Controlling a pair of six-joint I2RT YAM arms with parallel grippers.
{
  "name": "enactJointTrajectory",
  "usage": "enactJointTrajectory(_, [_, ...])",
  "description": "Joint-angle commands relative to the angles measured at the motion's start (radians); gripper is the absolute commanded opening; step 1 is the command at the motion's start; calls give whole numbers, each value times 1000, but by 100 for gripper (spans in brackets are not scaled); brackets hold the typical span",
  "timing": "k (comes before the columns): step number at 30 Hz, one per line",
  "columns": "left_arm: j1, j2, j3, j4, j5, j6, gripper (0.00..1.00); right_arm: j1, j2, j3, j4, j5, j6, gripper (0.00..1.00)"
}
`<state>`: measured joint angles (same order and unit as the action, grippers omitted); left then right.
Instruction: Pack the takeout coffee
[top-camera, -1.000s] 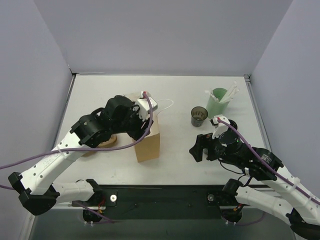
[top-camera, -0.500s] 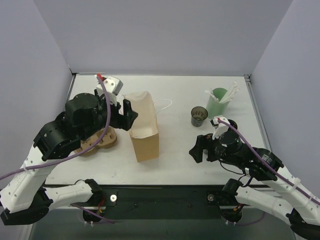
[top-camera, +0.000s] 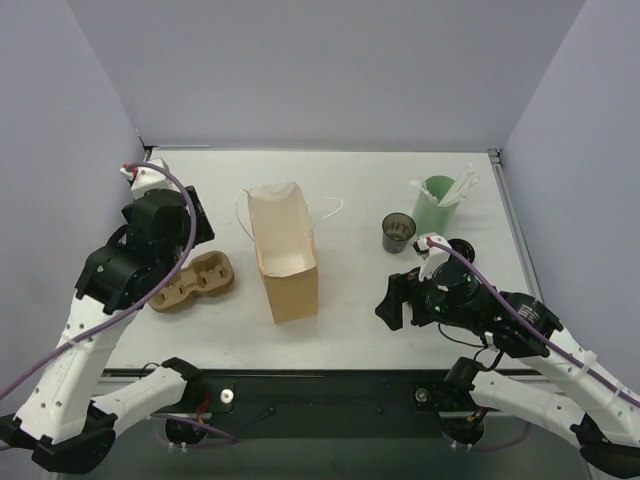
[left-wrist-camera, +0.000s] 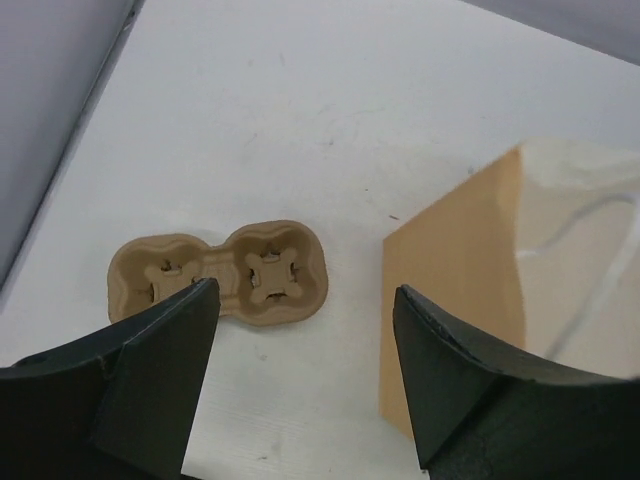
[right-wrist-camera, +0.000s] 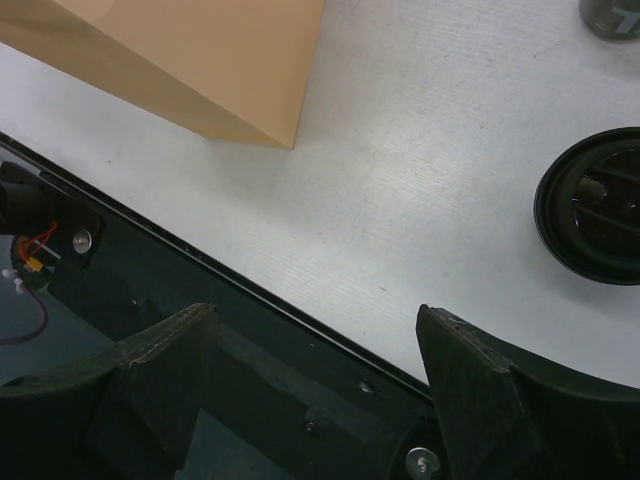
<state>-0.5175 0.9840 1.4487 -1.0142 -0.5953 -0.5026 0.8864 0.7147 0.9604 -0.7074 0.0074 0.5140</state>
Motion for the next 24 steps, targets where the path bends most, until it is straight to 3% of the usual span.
enactJointTrajectory(1, [143,-31,-155,18,-6,-291,77,6,38,58,6,-50,-63,83])
enactJointTrajectory(4, [194,-56,-229,40,54,-510,75,6,40,118,-20,-64,-94,82])
enactJointTrajectory(10, [280,-5,-238,-84,135,-951,73,6,35,254,-102,-158,-48,83])
enactJointTrajectory(12, [307,48,-218,-150,152,-1039,66,6,46,288,-127,-193,-20,82])
enactJointTrajectory(13, [309,67,-211,-185,157,-1153,63,6,61,325,-151,-198,1,83])
enactJointTrajectory(15, [318,116,-214,-274,175,-1267,61,6,77,357,-173,-202,23,82])
enactJointTrajectory(19, [330,131,-336,-215,250,-1463,62,6,126,405,-201,-210,20,82])
enactJointTrajectory(24, [395,165,-484,-106,368,-1602,61,5,224,532,-282,-204,-6,82])
